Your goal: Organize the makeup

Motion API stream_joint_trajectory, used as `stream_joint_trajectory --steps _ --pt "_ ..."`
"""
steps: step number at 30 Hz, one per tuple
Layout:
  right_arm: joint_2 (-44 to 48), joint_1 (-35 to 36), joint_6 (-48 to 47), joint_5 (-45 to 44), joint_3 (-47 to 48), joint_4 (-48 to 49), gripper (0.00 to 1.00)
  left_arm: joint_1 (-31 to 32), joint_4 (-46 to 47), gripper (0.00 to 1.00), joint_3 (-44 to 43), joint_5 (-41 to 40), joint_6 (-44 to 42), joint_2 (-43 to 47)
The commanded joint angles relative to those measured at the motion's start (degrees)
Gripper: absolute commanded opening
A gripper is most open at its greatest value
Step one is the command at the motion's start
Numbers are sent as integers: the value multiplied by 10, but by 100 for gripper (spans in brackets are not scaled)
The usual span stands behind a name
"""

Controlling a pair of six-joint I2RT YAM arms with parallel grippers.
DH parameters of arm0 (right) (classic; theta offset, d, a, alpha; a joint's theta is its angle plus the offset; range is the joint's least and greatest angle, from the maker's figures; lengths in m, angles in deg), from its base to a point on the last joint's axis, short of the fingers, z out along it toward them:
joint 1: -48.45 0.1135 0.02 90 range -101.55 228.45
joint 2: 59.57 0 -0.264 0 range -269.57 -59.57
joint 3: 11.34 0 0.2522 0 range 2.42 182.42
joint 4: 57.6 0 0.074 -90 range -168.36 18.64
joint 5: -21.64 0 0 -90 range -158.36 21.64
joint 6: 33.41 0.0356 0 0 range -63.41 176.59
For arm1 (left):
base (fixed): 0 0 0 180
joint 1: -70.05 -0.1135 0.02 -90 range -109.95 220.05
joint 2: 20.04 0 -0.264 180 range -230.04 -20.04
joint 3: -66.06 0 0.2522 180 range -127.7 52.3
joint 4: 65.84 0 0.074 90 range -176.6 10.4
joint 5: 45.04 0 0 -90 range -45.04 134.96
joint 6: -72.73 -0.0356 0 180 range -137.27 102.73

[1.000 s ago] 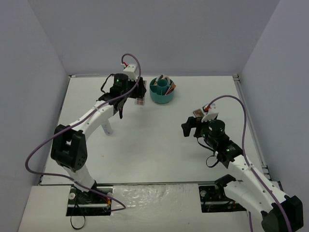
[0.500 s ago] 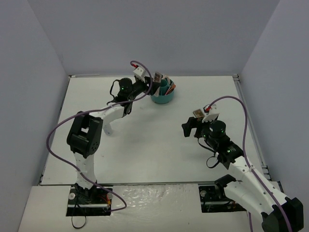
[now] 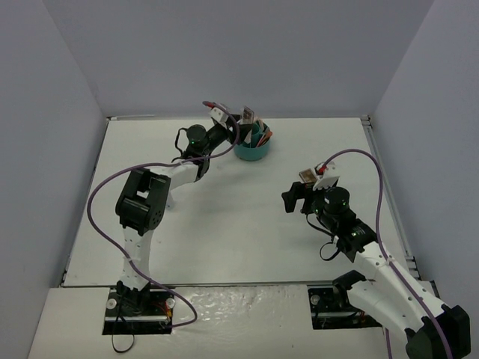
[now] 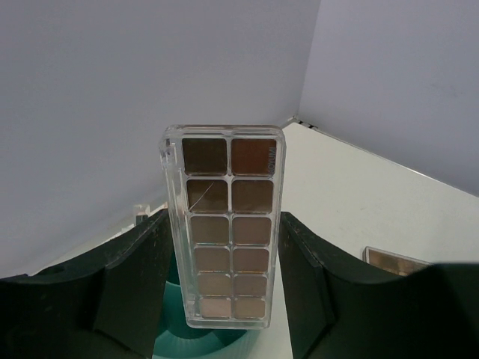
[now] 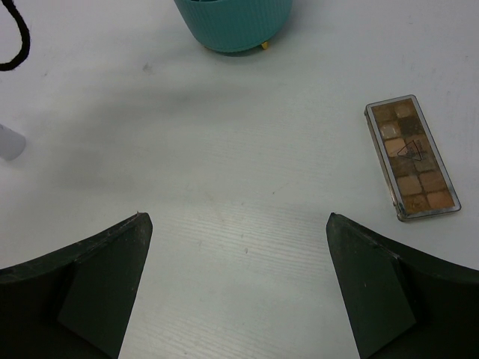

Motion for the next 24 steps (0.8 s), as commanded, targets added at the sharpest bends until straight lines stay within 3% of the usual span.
stream_joint_trajectory --steps 1,24 --pt "-5 -5 -9 -12 6 45 100 -12 106 7 -50 24 7 7" --pt "-7 -5 -10 -13 6 42 100 -27 149 8 -85 58 3 -70"
